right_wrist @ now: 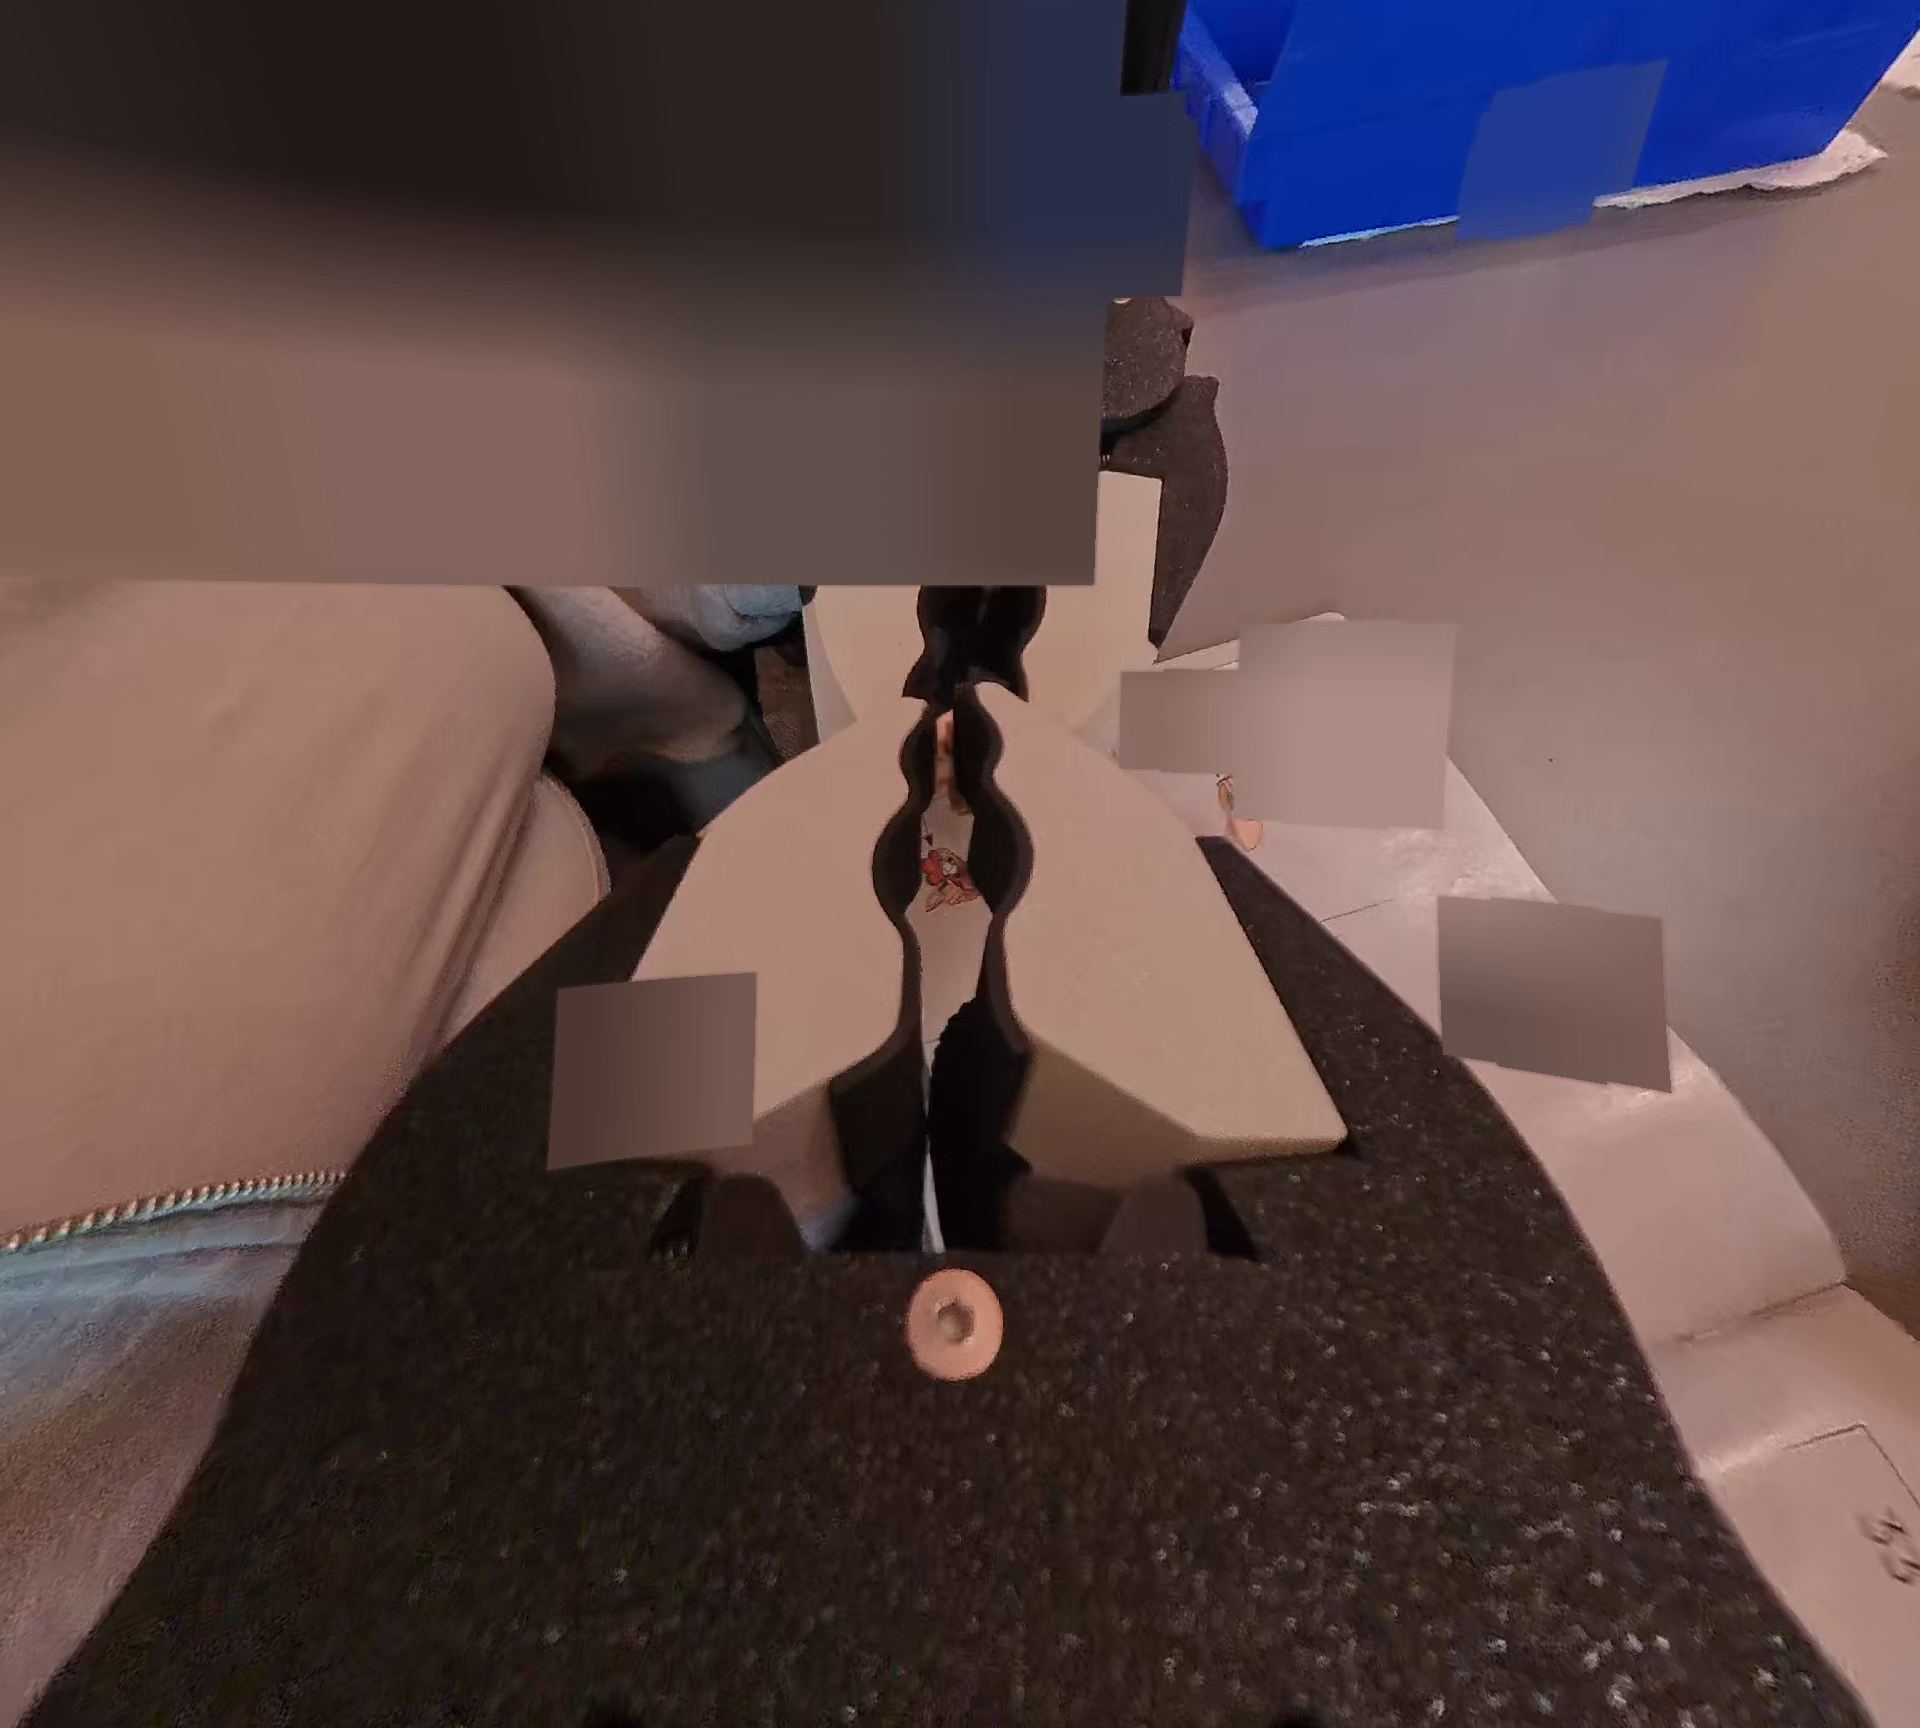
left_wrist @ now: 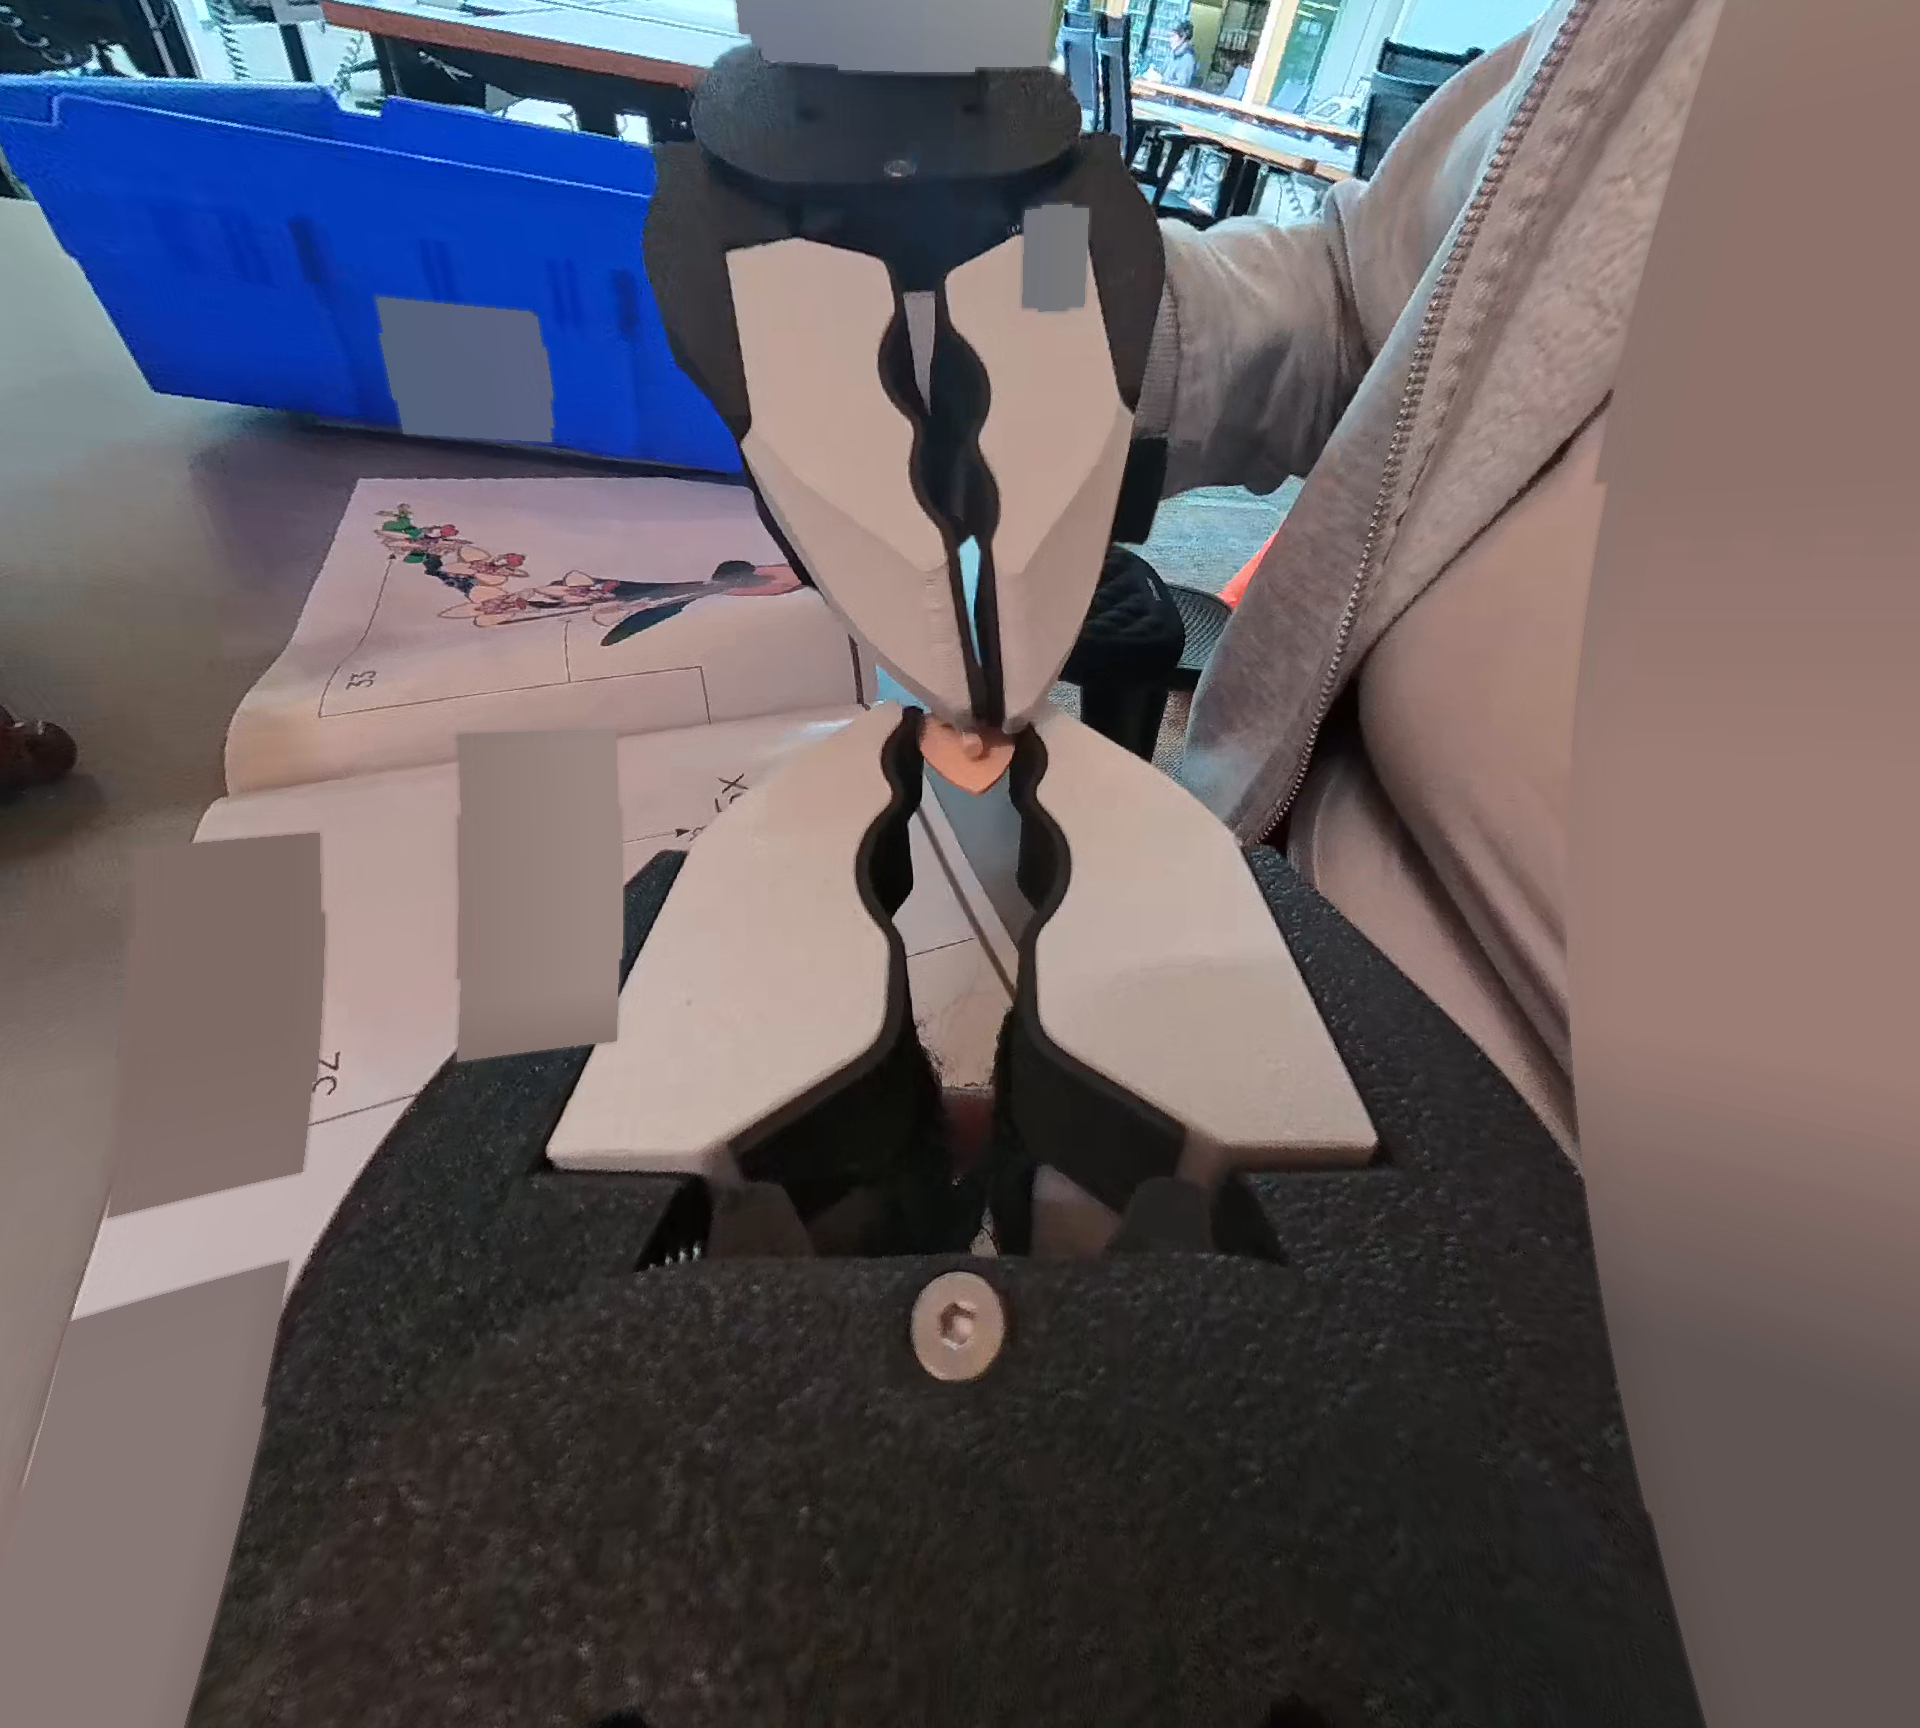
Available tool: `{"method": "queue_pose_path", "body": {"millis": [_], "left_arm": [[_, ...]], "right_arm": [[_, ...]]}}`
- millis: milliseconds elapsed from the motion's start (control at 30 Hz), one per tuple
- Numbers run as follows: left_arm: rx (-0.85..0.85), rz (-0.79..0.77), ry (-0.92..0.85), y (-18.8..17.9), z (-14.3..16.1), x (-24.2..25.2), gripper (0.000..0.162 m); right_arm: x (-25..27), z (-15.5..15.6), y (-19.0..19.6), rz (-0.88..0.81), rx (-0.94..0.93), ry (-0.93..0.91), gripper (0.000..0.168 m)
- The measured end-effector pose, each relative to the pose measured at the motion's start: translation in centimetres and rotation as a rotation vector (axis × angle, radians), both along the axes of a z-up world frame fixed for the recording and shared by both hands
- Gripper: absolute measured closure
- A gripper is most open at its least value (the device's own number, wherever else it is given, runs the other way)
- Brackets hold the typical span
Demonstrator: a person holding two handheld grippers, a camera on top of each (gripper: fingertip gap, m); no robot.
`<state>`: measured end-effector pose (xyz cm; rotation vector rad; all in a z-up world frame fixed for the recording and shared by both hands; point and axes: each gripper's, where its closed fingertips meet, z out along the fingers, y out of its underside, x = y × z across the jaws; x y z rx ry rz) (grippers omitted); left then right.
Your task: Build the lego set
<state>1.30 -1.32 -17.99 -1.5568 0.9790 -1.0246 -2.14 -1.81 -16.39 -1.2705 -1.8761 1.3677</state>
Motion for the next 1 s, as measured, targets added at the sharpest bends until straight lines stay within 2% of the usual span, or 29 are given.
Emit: {"method": "queue_pose_path", "body": {"millis": [33, 100, 233, 433, 633, 1000], "left_arm": [[0.005, -0.003, 0.004, -0.1, 0.0, 0.1, 0.147], [0.006, 0.004, 0.021, 0.0, -0.3, 0.0, 0.147], [0.007, 0.009, 0.009, 0.1, -0.2, -0.2, 0.146], [0.006, 0.008, 0.027, 0.1, -0.4, -0.1, 0.146], [0.019, 0.031, 0.137, 0.3, -1.6, 0.0, 0.147], [-0.055, 0.046, 0.351, 0.3, -4.6, 0.1, 0.147]], "right_arm": [[0.1, 0.4, 0.1, -0.002, 0.019, 0.021, 0.163], [0.2, 1.1, 0.5, -0.017, 0.04, 0.055, 0.16], [0.7, -0.1, 0.5, 0.007, 0.055, -0.02, 0.16], [0.6, -0.3, 0.4, 0.01, 0.05, -0.034, 0.165], [0.9, -1.5, 0.6, -0.008, 0.107, -0.176, 0.165], [1.7, -4.5, 1.0, 0.0, 0.305, -0.438, 0.166]]}}
